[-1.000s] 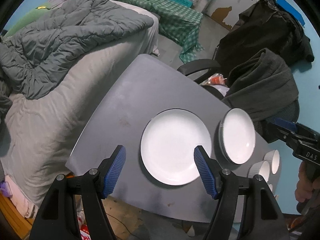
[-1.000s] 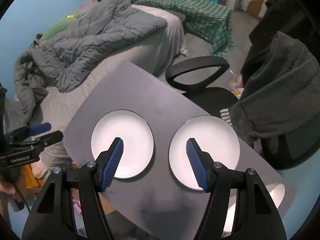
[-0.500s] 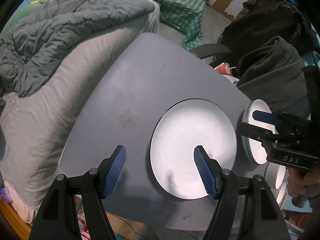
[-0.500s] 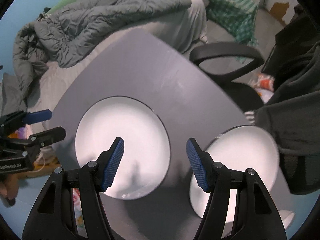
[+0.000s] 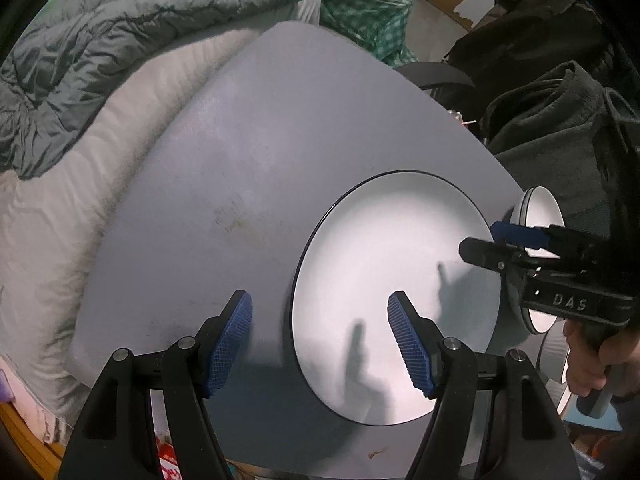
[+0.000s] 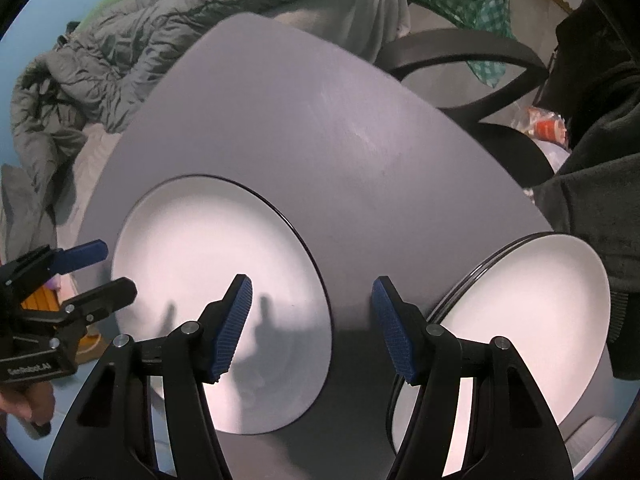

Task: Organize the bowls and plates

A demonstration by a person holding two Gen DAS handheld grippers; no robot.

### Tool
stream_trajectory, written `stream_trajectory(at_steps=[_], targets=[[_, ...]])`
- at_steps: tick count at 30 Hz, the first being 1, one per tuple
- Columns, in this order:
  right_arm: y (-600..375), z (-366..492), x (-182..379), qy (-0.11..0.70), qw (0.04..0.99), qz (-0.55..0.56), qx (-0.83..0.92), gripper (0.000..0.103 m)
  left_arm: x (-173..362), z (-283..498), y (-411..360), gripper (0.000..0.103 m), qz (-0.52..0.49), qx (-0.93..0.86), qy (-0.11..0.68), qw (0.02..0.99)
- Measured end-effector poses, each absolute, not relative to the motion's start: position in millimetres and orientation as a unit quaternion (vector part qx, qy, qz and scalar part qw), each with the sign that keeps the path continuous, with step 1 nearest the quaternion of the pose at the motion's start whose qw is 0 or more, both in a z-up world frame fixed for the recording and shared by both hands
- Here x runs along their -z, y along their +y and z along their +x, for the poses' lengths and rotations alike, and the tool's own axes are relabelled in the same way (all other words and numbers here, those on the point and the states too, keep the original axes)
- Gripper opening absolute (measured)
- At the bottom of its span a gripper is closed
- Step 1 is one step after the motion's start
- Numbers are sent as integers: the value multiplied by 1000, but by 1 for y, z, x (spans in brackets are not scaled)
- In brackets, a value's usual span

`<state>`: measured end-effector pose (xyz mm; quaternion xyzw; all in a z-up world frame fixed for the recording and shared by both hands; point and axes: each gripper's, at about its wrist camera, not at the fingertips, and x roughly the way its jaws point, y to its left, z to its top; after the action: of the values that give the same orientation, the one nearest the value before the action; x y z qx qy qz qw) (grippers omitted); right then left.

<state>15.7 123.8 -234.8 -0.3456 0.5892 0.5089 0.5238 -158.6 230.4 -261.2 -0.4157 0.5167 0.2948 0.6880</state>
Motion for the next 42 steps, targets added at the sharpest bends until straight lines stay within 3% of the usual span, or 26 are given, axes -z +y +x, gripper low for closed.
stream_trajectory(at_steps=[5,9,12,22,42], targets=[[122,11,246,591,518,-366,-498,47,267,-158,233,70,-422,-288,515,688],[119,4,248,598,512,-365,-497,34,272,-158,235,51,-433,-274,516,687],[114,-1,249,604,510,-359,-496,31,277,-158,234,37,-435,-262,523,684],[100,-2,246,635,522,-315,-475,23,284,-166,239,19,-431,-244,535,685],[13,11,247,703,527,-230,-419,18,286,-149,175,17,-409,-182,574,686]])
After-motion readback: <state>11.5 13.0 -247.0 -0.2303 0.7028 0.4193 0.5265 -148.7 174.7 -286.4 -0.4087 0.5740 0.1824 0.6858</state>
